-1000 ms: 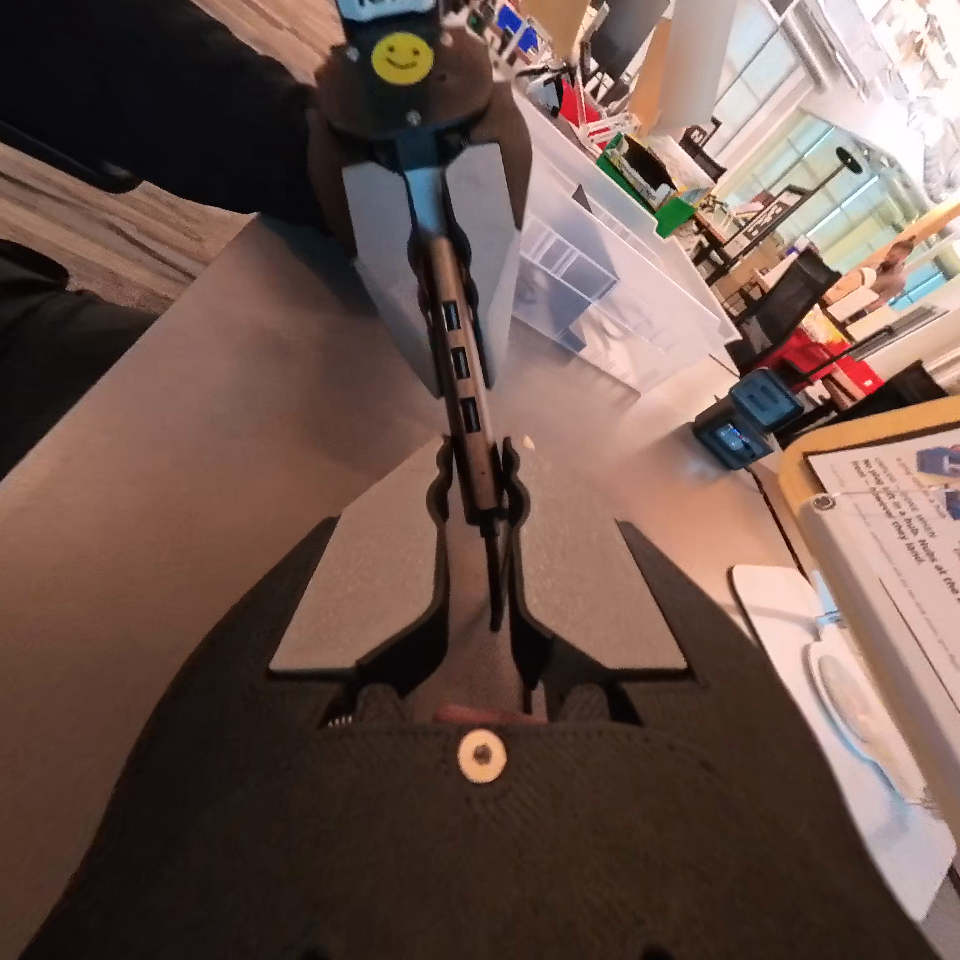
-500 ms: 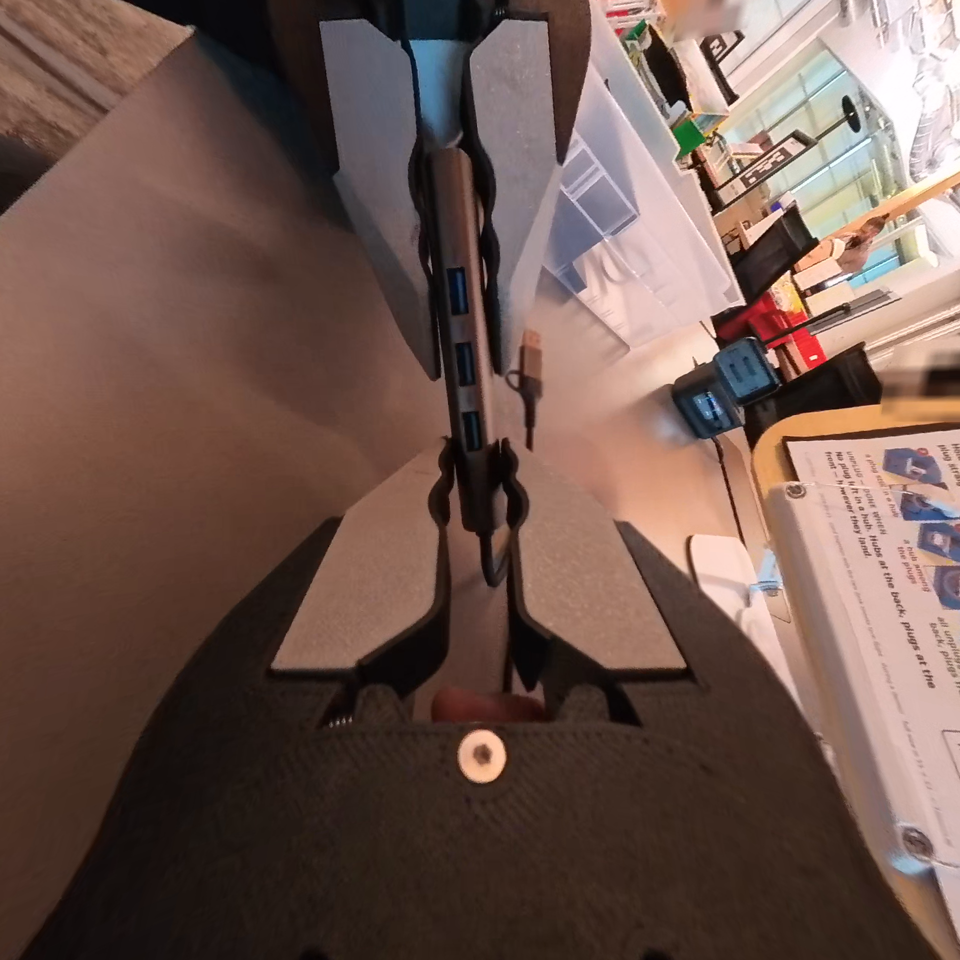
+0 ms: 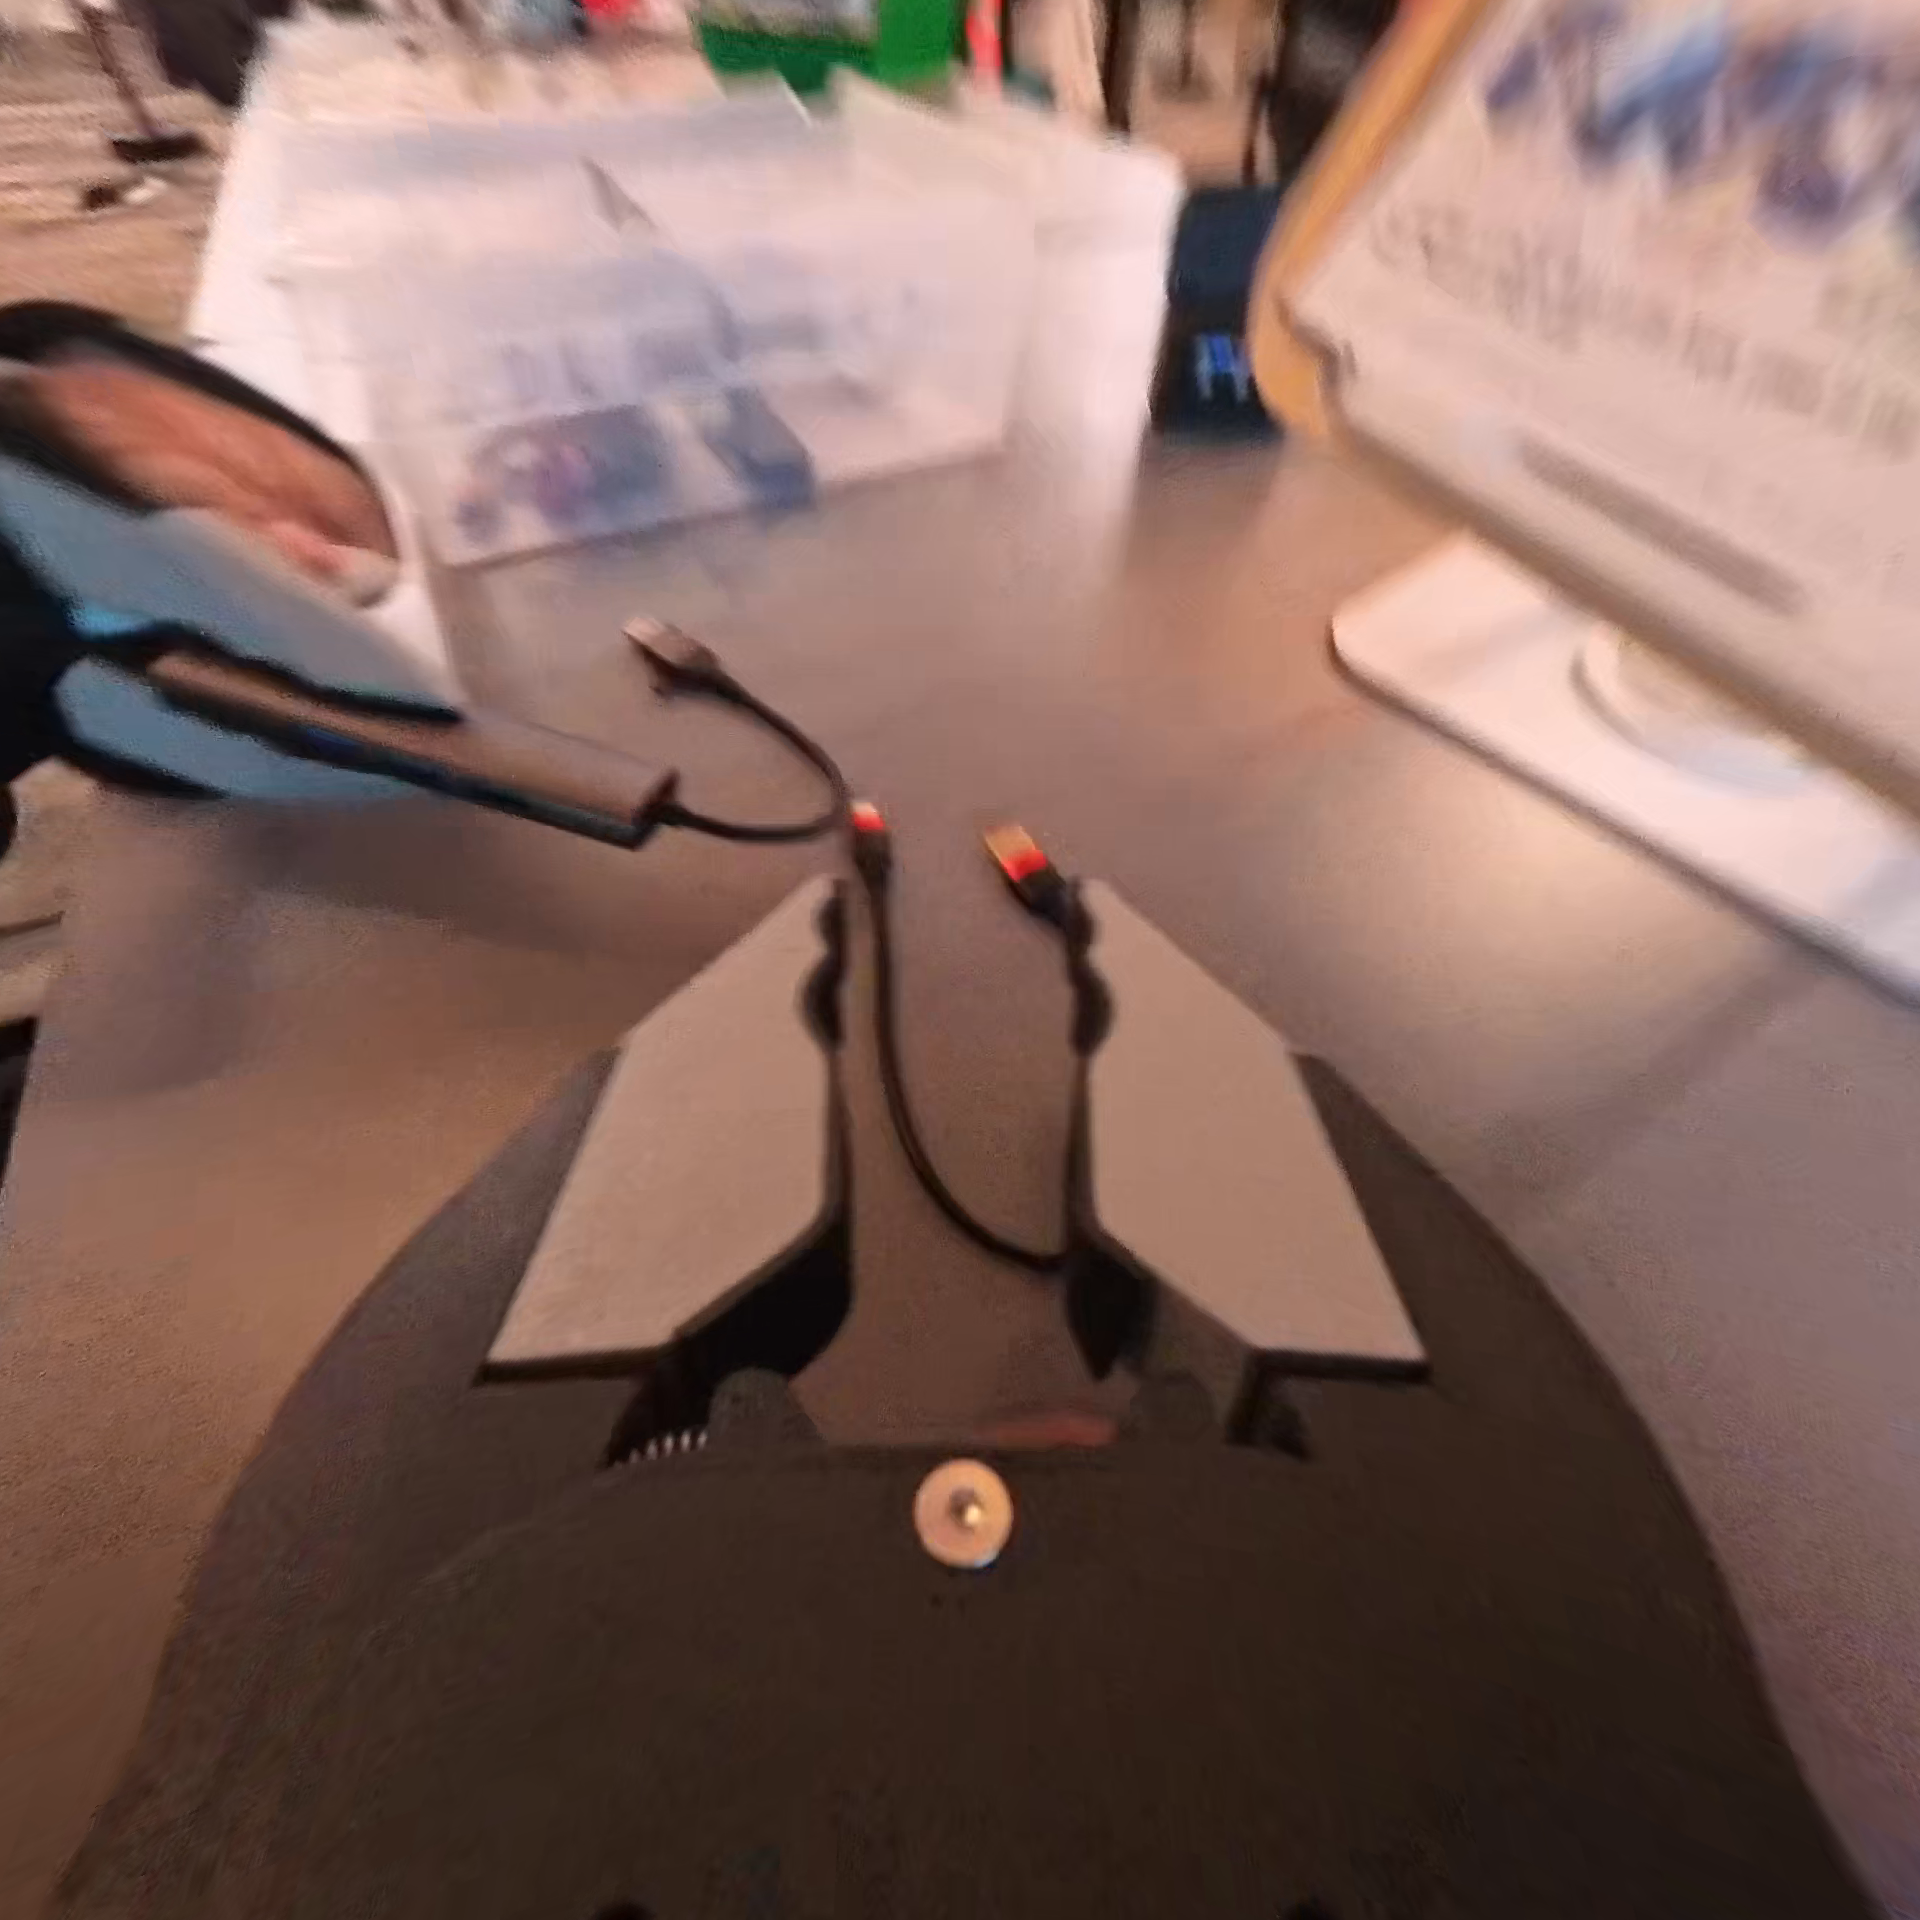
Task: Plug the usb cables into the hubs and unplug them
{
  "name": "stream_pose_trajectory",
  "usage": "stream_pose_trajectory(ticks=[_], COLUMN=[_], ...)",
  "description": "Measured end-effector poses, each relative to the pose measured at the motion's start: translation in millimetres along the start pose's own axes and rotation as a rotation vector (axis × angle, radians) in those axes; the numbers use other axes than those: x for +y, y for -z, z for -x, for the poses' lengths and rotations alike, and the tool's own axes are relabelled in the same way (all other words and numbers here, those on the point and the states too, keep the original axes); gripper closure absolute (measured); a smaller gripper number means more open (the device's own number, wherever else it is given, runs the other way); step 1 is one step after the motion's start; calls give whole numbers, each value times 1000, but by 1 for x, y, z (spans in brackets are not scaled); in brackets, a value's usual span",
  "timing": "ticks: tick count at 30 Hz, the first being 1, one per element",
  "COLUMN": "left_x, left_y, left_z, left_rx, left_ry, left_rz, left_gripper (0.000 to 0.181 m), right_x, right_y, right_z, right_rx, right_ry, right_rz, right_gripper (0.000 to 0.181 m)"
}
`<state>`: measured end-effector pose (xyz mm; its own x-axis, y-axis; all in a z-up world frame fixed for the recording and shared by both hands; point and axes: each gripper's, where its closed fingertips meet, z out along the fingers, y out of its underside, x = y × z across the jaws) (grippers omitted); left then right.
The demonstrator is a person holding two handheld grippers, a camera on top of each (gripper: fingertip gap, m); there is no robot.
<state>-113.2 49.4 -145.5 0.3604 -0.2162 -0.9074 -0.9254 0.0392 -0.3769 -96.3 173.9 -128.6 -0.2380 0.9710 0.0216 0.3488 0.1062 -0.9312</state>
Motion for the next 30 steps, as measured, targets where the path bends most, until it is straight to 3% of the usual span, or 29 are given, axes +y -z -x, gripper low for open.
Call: stream_pose_trajectory(ticks=[1, 2, 9, 15, 17, 18, 23, 27, 30], left_x=[4, 7, 34, 48, 51, 52, 61, 69, 63], left_y=[0, -1, -5, -8, -11, -12, -17, -15, -15], left_z=[0, 1, 18, 28, 26, 26, 28, 41, 45], left_rx=[-17, -39, -92, -121, -110, -109, -132, -231, -268], left_ry=[-37, -63, 35, 104, 103, 104, 83, -39, -75], left_rz=[29, 54, 171, 220, 238, 246, 299, 394, 390], left_gripper=[166, 167, 167, 166, 166, 166, 166, 166, 167], right_x=[11, 20, 29, 48, 47, 47, 37, 17, 6], right_y=[-6, -12, -46, -65, -68, -70, -69, -48, -35], right_z=[-9, -13, -32, -33, -26, -24, -8, 30, 45], right_rx=[8, -2, -15, -114, -168, -174, -214, -400, -505], right_ry=[-75, -109, 40, 96, 101, 115, 157, 79, -13], right_rz=[79, 152, 310, 371, 372, 371, 315, 207, 141], right_gripper=[128, 126, 129, 145, 168, 172, 174, 174, 174])
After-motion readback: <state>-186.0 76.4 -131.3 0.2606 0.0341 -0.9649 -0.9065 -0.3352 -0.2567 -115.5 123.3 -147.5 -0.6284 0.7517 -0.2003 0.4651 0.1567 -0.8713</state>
